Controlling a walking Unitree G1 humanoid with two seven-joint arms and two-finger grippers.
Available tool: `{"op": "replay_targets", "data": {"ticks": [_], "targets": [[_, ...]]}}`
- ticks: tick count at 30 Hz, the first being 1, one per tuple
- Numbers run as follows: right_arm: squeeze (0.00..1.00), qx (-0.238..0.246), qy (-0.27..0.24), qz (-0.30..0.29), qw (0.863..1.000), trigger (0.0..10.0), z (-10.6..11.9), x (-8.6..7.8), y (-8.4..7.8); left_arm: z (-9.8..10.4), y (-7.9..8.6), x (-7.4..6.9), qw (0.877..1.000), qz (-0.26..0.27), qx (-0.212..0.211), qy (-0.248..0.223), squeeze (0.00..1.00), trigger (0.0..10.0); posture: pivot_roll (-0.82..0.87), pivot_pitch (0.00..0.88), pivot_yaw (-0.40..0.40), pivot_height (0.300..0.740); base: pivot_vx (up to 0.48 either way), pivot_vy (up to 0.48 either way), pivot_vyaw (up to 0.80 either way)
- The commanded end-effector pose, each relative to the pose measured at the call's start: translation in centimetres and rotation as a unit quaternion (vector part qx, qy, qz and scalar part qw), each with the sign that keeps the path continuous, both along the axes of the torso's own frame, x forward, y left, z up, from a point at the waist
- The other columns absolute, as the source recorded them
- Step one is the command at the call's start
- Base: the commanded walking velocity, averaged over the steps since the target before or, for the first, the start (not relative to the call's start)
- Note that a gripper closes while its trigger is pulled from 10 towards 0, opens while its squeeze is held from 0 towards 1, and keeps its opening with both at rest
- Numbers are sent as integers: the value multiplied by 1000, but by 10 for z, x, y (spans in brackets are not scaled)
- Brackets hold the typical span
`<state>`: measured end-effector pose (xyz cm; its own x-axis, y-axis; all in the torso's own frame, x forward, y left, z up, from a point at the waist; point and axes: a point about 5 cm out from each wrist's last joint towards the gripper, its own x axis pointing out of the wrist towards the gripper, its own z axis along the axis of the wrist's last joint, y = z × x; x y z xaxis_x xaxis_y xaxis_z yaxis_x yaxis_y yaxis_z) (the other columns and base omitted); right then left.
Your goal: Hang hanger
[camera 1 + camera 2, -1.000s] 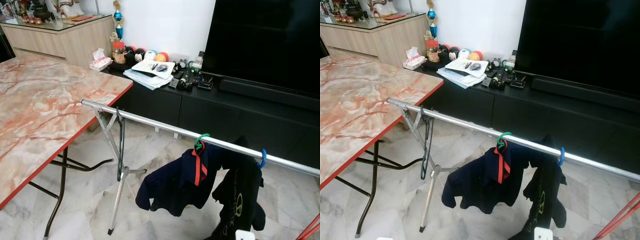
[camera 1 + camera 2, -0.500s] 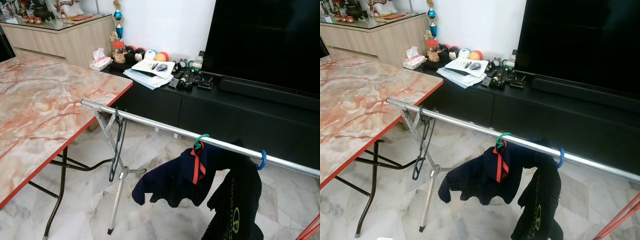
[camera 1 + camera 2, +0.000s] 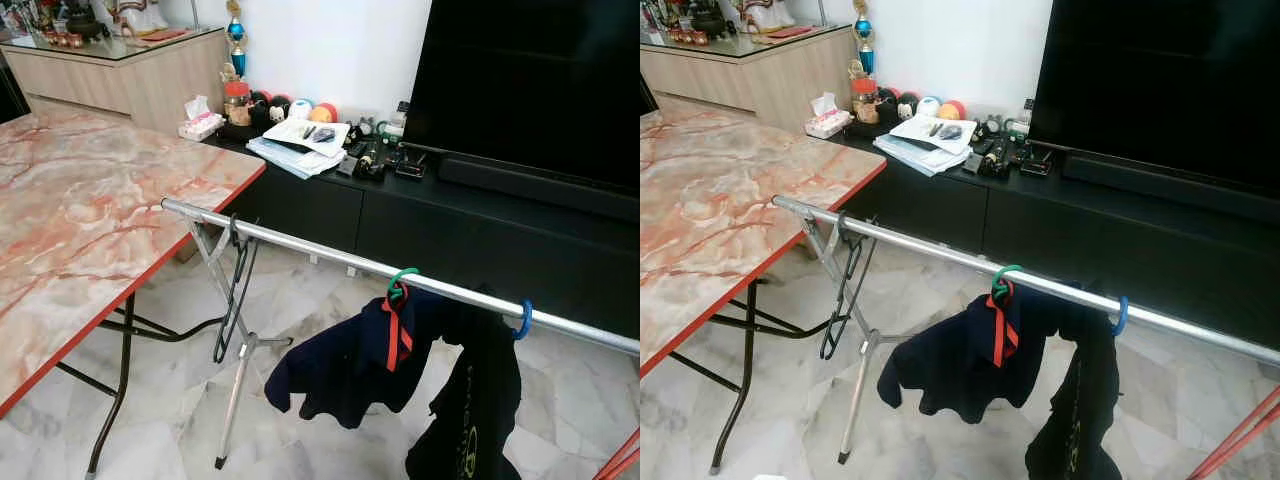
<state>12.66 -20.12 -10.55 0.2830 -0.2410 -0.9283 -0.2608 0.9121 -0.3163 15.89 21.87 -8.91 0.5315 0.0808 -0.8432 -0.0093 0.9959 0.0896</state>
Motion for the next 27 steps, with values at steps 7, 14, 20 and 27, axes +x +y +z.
{"op": "replay_targets", "data": {"ticks": [7, 14, 20, 27], "targets": [[0, -12, -42, -11, 999, 9451, 4, 9, -5, -2, 0, -6, 1000, -5, 3, 13, 0, 10000, 107, 30, -24, 740, 0, 0, 0], [1000, 5, -66, -44, 997, 10000, 7, 19, -3, -2, 1, -6, 1000, -5, 3, 14, 0, 10000, 105, 32, -23, 740, 0, 0, 0], [1000, 13, -74, -47, 996, 10000, 10, 27, -2, -2, 1, -6, 1000, -5, 3, 14, 0, 10000, 102, 31, -24, 740, 0, 0, 0], [1000, 19, -71, -48, 996, 10000, 2, 7, 1, -2, 1, -6, 1000, -5, 3, 14, 0, 10000, 87, 32, -27, 740, 0, 0, 0]]}}
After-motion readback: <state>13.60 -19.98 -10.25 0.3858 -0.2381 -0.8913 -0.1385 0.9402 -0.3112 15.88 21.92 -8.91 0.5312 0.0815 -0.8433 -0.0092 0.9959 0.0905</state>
